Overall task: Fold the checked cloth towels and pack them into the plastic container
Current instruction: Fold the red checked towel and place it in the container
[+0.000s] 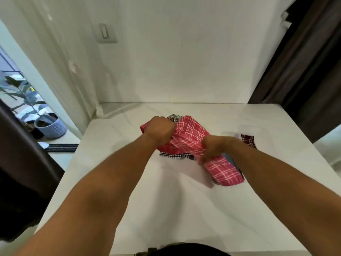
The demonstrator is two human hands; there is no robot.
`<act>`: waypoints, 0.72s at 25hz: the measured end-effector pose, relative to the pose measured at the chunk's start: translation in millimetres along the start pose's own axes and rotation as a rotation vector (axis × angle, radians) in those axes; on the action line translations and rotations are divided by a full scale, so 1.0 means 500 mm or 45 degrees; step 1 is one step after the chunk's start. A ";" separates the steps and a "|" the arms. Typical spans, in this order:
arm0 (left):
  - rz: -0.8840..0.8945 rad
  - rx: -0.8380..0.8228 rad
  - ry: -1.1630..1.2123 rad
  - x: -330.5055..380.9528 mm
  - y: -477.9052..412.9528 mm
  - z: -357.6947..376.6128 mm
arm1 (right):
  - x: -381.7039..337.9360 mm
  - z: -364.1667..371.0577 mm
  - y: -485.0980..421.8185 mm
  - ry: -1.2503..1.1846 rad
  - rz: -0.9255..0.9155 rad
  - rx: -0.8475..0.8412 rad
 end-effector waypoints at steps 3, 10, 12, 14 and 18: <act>0.019 -0.111 0.130 -0.014 0.000 0.027 | 0.015 -0.009 -0.002 0.073 0.022 0.169; -0.189 -0.731 1.102 -0.036 0.065 0.116 | 0.024 0.052 0.024 -0.469 0.194 -0.196; -0.112 -0.851 1.141 -0.008 0.079 0.118 | 0.000 0.076 0.013 -0.144 0.078 -0.328; -0.074 -0.910 1.032 0.004 0.077 0.135 | -0.022 0.080 0.010 -0.450 -0.021 -0.364; -0.145 -1.027 0.966 -0.045 0.086 0.139 | -0.011 0.047 0.030 -1.024 -0.087 -0.532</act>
Point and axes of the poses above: each hand's wrist, its own y-axis away from the middle knuckle, its own z-axis out of the palm, x = y × z, the point moved 5 cm from there along -y, towards the middle knuckle, and after that the axes turned 1 degree about z, right-handed, at the moved point
